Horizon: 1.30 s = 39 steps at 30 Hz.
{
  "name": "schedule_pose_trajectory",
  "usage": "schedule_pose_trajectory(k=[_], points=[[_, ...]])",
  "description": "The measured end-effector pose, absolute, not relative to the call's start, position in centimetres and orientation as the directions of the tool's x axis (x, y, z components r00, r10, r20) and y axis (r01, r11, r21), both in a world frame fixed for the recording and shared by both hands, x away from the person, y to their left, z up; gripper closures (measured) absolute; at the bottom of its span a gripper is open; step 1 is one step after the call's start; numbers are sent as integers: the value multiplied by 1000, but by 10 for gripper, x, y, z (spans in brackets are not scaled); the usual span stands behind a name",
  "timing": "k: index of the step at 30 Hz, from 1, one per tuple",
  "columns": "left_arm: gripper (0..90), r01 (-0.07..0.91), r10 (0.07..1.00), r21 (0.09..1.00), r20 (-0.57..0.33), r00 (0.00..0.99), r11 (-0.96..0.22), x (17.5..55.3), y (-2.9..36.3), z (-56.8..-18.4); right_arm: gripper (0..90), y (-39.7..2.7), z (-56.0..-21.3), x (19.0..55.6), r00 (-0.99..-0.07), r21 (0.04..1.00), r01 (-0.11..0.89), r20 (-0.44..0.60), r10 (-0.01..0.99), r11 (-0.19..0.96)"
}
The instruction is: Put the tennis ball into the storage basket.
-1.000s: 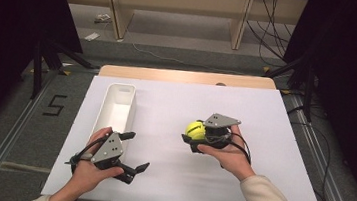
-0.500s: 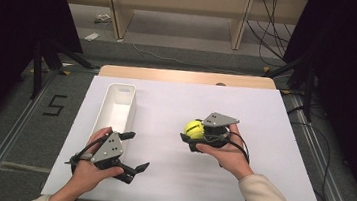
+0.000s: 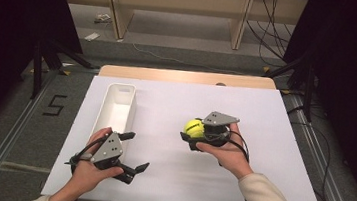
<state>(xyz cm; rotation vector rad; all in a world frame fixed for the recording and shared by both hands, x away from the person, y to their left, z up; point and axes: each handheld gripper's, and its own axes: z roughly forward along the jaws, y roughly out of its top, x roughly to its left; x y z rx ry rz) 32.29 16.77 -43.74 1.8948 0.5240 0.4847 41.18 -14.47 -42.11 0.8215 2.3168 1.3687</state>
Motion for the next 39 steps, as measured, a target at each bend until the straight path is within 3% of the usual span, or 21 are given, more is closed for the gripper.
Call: schedule_pose_trajectory(k=[39], points=[[0, 127, 560, 929, 97, 823, -347, 321, 166, -436, 264, -129, -411, 422, -779, 892, 292, 13, 627, 344]])
